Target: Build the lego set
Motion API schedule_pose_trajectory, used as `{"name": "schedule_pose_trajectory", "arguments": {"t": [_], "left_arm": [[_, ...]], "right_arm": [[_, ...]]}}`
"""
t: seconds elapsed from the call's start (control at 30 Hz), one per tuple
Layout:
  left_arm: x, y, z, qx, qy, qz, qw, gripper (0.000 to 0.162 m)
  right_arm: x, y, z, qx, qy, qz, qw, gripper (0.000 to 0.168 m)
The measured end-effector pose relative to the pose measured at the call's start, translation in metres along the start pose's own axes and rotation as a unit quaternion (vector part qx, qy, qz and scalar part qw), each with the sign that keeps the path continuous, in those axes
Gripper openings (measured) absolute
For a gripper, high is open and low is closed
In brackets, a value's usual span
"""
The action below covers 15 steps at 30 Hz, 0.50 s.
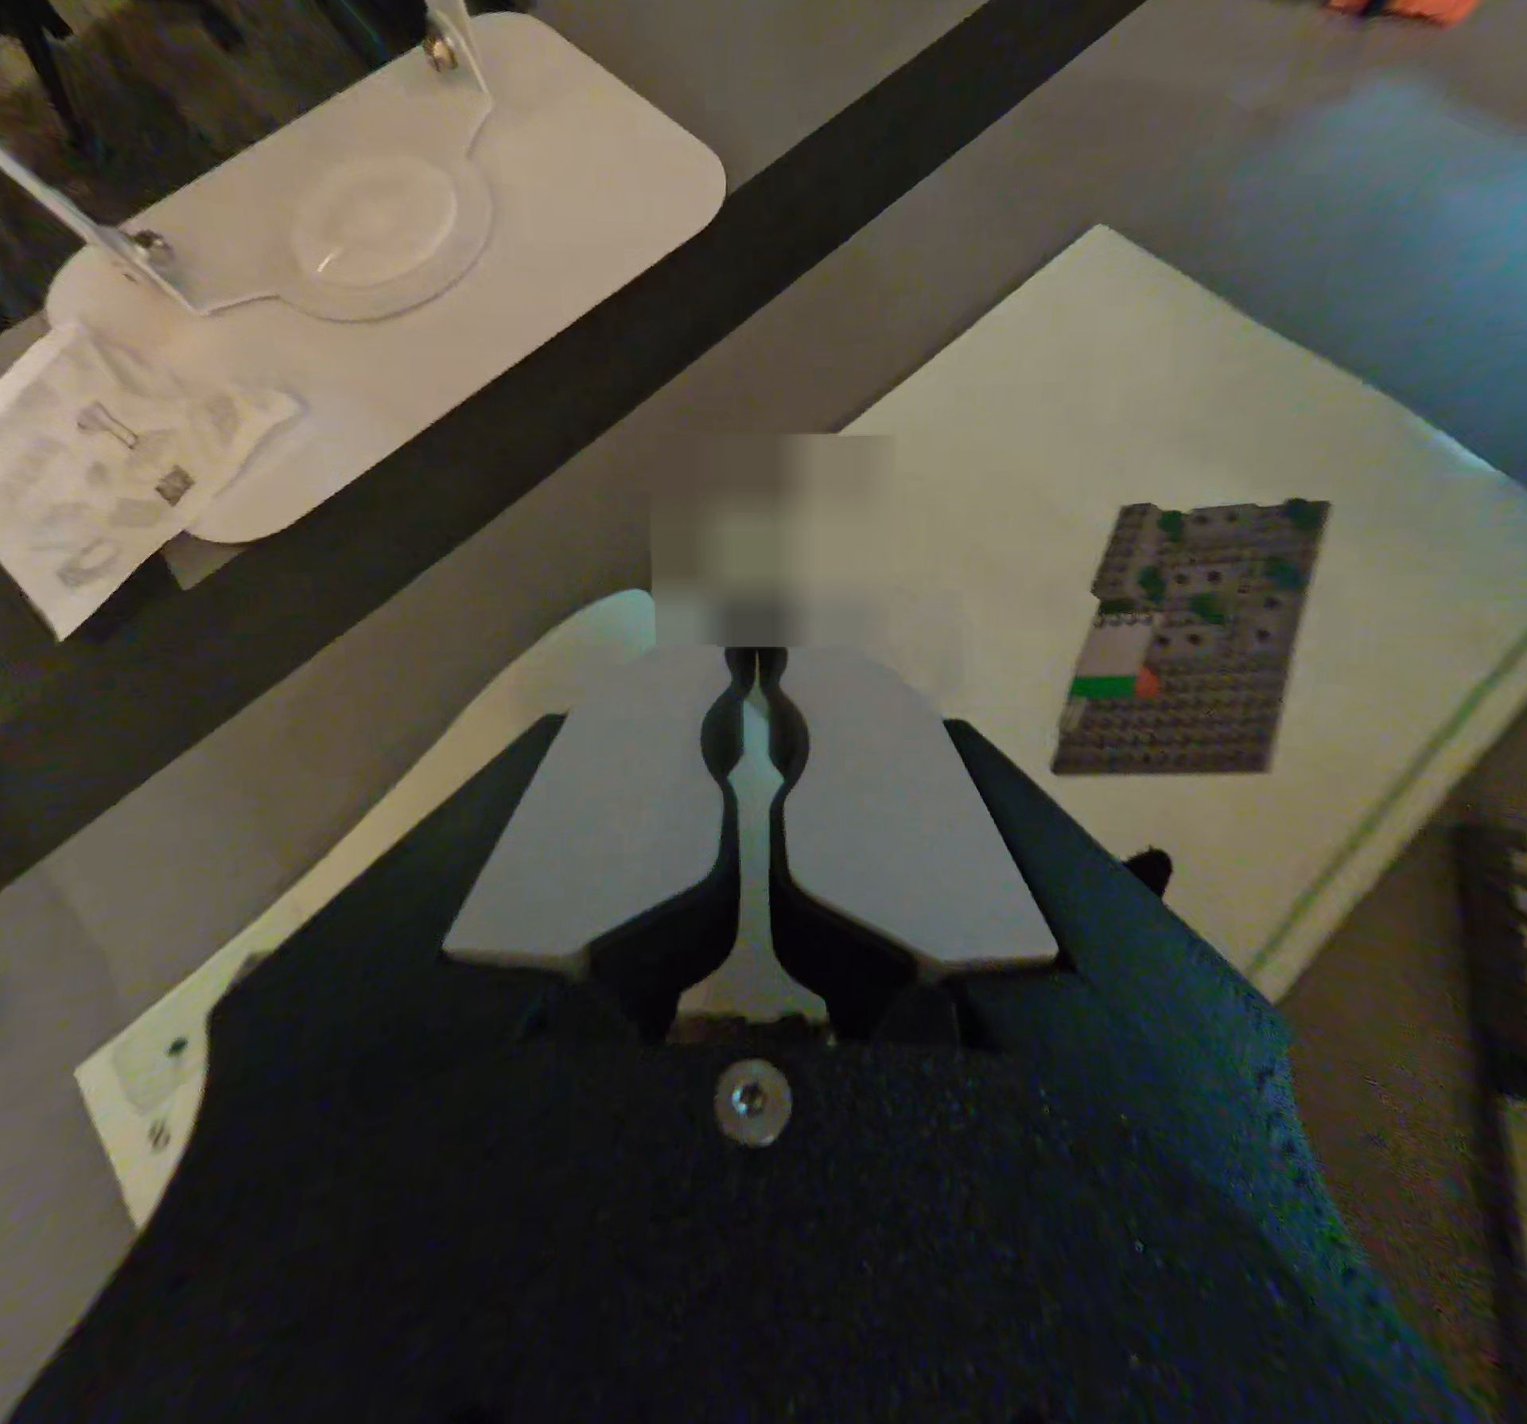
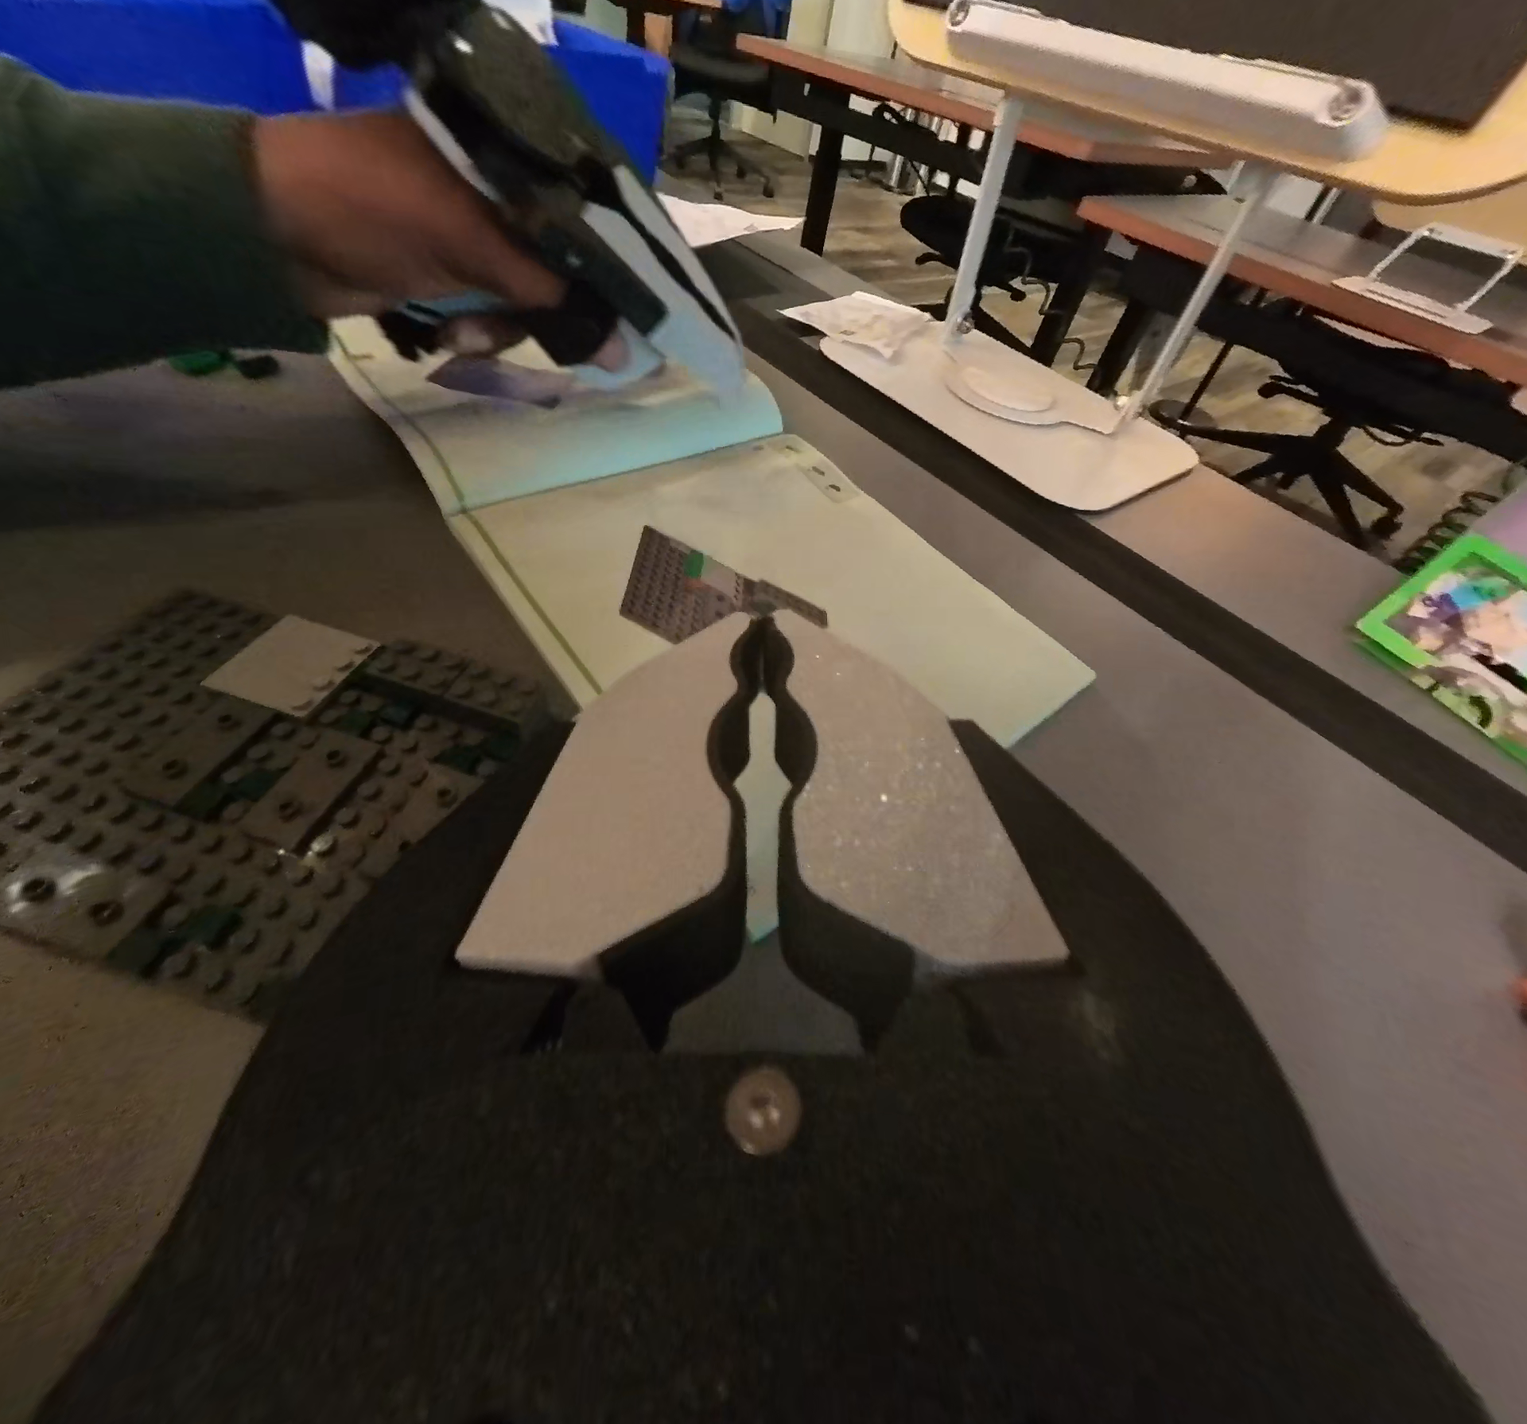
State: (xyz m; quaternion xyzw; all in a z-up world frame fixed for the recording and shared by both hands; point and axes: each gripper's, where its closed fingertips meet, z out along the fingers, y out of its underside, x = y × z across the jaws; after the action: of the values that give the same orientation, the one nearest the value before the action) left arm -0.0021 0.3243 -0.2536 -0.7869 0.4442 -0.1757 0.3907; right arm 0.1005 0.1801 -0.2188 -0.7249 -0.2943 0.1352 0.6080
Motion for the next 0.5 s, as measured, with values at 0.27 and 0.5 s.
{"name": "schedule_pose_trajectory", "arguments": {"t": [0.27,0.5], "left_arm": [[-0.007,0.006,0.037,-0.051,0.012,0.002,0.999,0.0],[-0.007,0.011,0.038,-0.044,0.01,0.017,0.999,0.0]], "right_arm": [[-0.005,-0.003,0.003,0.008,-0.011,-0.015,1.0,0.0],[-0.004,-0.001,0.004,0.001,-0.013,-0.008,1.0,0.0]]}}
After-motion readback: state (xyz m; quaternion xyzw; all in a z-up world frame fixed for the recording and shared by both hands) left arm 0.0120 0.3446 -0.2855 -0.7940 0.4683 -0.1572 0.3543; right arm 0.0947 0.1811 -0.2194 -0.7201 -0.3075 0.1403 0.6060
